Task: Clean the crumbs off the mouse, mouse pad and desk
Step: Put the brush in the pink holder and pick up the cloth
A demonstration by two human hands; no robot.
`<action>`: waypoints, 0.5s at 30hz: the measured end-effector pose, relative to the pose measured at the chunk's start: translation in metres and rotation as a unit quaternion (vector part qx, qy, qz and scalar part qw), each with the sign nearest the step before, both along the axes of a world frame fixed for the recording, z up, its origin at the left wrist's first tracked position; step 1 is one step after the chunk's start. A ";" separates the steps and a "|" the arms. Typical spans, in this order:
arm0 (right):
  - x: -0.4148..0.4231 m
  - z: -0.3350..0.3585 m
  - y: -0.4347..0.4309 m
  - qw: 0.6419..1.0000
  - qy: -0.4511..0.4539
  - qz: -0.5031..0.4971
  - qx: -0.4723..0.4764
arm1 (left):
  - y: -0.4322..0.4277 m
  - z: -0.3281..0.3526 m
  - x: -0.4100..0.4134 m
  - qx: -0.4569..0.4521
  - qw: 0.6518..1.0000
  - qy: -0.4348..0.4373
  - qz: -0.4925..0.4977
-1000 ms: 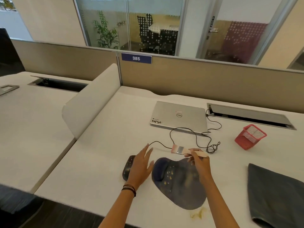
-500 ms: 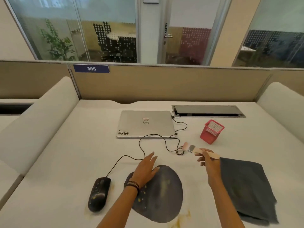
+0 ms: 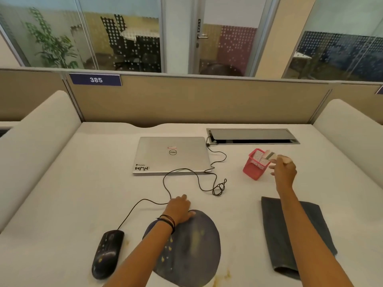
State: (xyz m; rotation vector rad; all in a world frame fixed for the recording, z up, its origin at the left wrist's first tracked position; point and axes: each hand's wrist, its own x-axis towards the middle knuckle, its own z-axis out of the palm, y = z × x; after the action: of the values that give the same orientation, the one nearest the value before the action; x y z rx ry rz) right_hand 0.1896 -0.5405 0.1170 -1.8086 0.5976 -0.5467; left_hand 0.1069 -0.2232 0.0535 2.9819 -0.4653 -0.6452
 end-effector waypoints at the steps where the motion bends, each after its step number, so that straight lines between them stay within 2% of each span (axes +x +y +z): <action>1: 0.008 -0.002 -0.002 0.999 0.021 0.005 -0.039 | 0.000 -0.001 0.000 0.002 1.000 -0.003 -0.002; 4: 0.023 -0.007 -0.003 0.989 0.076 0.019 -0.122 | 0.001 -0.003 -0.001 0.007 1.000 -0.013 -0.006; 7: 0.031 -0.011 -0.002 0.980 0.105 0.034 -0.167 | 0.001 -0.004 -0.002 0.011 1.000 -0.010 -0.017; 15: 0.021 -0.013 -0.002 0.979 0.100 0.026 -0.177 | 0.002 -0.005 0.000 0.037 0.999 -0.003 -0.033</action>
State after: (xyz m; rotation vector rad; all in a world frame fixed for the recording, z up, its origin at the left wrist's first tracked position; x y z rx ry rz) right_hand 0.2108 -0.5429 0.1042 -2.2281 0.6157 -0.4599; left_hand 0.1064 -0.2210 0.0488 3.0496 -0.5549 -0.6749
